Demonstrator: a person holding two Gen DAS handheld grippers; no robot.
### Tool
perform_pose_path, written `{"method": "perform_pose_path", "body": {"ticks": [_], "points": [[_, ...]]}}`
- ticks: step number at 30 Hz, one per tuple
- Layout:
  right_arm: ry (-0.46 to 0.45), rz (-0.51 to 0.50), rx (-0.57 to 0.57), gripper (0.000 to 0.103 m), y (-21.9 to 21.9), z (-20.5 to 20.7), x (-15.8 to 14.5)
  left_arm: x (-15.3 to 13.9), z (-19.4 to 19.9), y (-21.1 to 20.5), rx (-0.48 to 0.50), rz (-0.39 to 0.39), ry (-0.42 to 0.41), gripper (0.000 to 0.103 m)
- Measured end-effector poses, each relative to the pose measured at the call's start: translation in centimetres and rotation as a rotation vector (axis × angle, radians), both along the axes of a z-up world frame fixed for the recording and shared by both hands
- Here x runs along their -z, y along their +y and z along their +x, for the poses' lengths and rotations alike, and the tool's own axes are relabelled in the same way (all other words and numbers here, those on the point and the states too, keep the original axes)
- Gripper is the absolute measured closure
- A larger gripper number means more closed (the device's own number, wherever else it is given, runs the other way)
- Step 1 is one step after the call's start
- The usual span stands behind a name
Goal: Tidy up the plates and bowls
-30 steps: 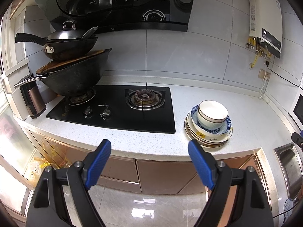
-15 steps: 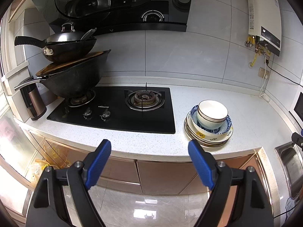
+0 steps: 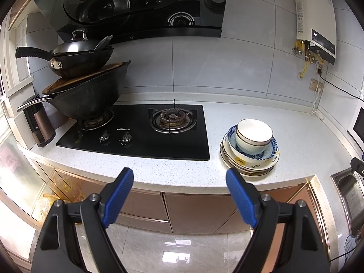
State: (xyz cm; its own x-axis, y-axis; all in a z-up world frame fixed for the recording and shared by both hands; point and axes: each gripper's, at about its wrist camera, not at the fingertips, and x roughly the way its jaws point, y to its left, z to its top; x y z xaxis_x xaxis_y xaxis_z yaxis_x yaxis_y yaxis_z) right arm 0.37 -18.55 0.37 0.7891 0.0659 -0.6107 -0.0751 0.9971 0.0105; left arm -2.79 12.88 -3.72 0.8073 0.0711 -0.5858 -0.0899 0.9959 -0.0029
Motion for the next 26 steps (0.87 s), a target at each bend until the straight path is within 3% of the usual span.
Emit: {"method": "perform_pose_path", "body": {"ticks": [26], "points": [[0.004,-0.002,0.006,0.002,-0.97,-0.03,0.43,0.1,-0.01,-0.56,-0.003,0.0,-0.003,0.02]]}}
